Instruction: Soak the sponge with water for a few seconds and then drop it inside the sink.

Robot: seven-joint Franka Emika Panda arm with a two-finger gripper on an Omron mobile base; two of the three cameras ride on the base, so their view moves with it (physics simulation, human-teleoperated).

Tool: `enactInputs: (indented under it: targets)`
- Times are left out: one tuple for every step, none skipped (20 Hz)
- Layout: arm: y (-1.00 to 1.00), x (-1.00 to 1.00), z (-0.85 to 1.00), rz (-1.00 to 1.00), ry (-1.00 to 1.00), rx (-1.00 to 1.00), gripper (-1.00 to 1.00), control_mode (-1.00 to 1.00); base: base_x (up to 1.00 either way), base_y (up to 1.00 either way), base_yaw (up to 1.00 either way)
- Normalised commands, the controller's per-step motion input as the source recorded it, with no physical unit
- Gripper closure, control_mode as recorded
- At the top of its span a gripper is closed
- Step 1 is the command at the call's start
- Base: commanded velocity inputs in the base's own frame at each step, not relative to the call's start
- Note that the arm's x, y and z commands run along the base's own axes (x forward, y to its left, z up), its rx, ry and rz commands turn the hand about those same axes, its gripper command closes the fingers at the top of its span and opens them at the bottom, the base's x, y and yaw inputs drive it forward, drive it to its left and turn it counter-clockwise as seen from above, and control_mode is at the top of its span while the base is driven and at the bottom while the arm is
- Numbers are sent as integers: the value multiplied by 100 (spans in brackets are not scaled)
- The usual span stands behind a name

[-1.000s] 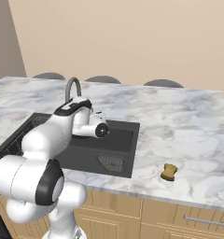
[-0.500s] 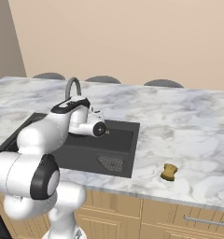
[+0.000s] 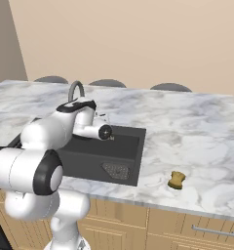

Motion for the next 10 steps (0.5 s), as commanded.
enactInputs:
  targets:
    - [0, 12, -15, 3, 0, 0, -100, -100, 0, 0, 0]
    - [0, 13, -16, 3, 0, 0, -100, -100, 0, 0, 0]
    - [0, 14, -16, 3, 0, 0, -100, -100, 0, 0, 0]
    - [0, 14, -17, 3, 0, 0, -100, -100, 0, 0, 0]
    - [0, 14, -15, 3, 0, 0, -100, -100, 0, 0, 0]
    - [0, 14, -14, 3, 0, 0, -100, -100, 0, 0, 0]
    - [0, 16, -11, 2, 0, 0, -100, -100, 0, 0, 0]
    - [0, 16, -11, 1, 0, 0, -100, -100, 0, 0, 0]
    - [0, 17, -8, 1, 0, 0, -100, -100, 0, 0, 0]
    - [0, 17, -8, 0, 0, 0, -100, -100, 0, 0, 0]
